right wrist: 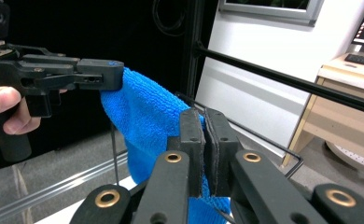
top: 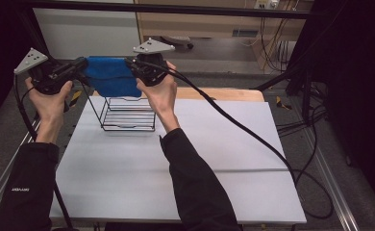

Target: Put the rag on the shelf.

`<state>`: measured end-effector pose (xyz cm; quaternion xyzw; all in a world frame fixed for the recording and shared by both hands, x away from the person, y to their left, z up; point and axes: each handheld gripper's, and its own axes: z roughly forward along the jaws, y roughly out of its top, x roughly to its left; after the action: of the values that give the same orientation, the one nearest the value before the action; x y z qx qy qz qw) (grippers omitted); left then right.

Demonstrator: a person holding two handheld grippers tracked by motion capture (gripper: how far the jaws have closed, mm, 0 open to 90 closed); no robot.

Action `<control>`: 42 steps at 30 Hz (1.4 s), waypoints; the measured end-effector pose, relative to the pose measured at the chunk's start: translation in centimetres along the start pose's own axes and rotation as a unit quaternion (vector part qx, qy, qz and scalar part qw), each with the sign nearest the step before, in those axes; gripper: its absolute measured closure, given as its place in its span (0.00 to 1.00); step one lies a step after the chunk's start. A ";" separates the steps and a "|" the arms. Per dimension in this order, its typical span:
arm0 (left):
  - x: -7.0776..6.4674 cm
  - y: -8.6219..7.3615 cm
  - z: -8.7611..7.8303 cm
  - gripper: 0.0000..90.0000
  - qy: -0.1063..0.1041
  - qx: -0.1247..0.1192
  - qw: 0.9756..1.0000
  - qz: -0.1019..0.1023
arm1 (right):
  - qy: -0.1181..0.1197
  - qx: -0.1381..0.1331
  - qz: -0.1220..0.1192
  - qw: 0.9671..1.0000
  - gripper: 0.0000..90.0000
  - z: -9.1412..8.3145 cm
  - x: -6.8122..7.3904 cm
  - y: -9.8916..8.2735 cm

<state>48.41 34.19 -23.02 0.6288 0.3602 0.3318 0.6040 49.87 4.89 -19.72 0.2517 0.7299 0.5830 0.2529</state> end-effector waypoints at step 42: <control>-1.3 1.4 -1.4 0.85 -0.021 0.070 0.997 -0.025 | 0.045 0.067 0.007 0.997 0.97 -0.7 0.6 -3.0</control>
<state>46.60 33.85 -21.54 0.6672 0.3852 0.2777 0.5739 48.72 4.20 -22.53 0.2463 0.7761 0.5454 0.1985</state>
